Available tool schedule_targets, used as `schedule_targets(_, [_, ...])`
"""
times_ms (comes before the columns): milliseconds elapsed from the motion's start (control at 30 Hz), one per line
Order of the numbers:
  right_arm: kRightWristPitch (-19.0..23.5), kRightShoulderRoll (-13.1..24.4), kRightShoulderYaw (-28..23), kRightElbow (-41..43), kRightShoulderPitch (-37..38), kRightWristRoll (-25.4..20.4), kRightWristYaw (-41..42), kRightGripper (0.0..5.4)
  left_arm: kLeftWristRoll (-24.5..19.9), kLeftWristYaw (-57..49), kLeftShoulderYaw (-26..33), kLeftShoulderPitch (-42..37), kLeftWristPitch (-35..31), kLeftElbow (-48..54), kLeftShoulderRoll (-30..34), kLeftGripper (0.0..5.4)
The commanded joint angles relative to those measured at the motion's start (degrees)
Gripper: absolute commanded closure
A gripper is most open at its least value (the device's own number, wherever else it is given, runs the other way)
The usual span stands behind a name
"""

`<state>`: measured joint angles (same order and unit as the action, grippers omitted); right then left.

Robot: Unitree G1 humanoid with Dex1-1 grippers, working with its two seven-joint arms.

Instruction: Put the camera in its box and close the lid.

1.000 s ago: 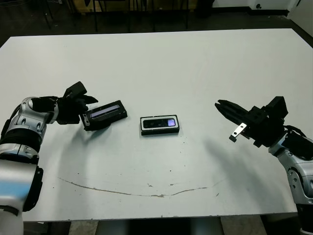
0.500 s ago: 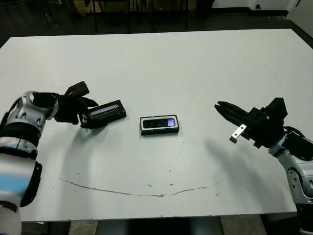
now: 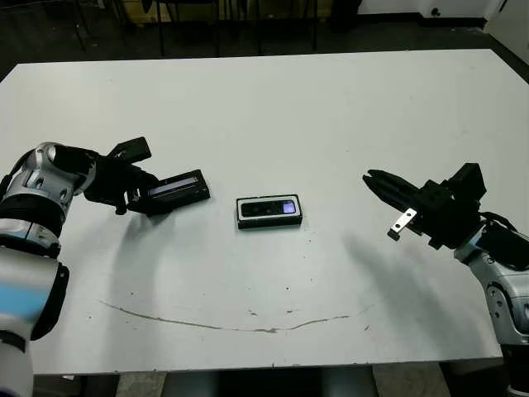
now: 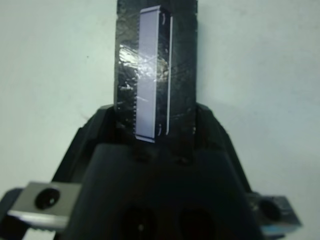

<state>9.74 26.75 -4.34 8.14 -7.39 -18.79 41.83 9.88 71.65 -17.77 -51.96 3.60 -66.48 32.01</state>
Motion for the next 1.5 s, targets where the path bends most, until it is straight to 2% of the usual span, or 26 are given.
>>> schedule_targets(33, [0.4,0.6,0.4,-0.6,0.4,0.3,0.2,5.40,1.3,0.3,-0.1,4.0,-5.1,-2.4,0.1,2.76])
schedule_targets(167, [-0.3,0.5,0.4,-0.9,0.4,0.6,0.2,5.40,-3.5,-2.5,5.5,5.9,-6.3,-0.3,-0.4,2.76])
schedule_targets(233, [1.1,0.7,0.5,-0.2,0.6,0.8,-0.6,5.40,-7.5,-3.6,9.7,7.9,-5.8,2.0,-0.8,2.76])
schedule_targets(333, [-0.1,0.5,0.5,-0.8,0.7,0.8,-0.1,5.40,-13.3,-5.9,15.3,12.1,-3.9,8.5,-1.7,2.76])
schedule_targets(467, [-0.1,0.2,0.7,-0.9,0.9,0.7,-0.3,5.40,-17.1,-5.7,17.5,16.1,-3.2,18.6,-2.0,2.76])
schedule_targets(567, [-1.0,-0.1,1.2,-1.4,0.8,0.5,0.3,5.40,-19.0,-3.5,16.9,17.1,-6.6,25.9,-1.8,2.76])
schedule_targets(633, [-1.5,-0.2,1.5,-1.6,0.7,0.8,0.4,5.40,-19.6,-2.8,15.9,17.5,-10.4,30.4,-1.6,2.76])
schedule_targets(700, [0.1,0.0,1.7,-0.6,0.9,1.0,-0.5,5.40,-19.4,-2.2,14.4,17.6,-13.4,34.0,-1.5,2.77])
schedule_targets(900, [2.7,0.2,1.7,0.9,1.5,0.4,-1.6,5.40,-19.6,-0.2,10.6,16.3,-18.2,37.7,-3.1,2.77])
schedule_targets(1033, [2.3,0.7,1.7,1.7,1.9,1.1,-1.7,5.40,-18.5,0.3,8.2,15.3,-18.3,37.4,-4.1,2.77])
schedule_targets(1167, [3.6,0.9,1.4,2.5,2.2,0.6,-1.7,5.40,-16.6,1.2,5.7,13.2,-15.9,33.6,-4.9,2.77])
schedule_targets(1500, [-1.5,-0.2,1.3,-1.2,1.9,0.1,0.7,5.40,-15.7,1.8,3.9,10.5,-18.1,28.6,-7.7,2.77])
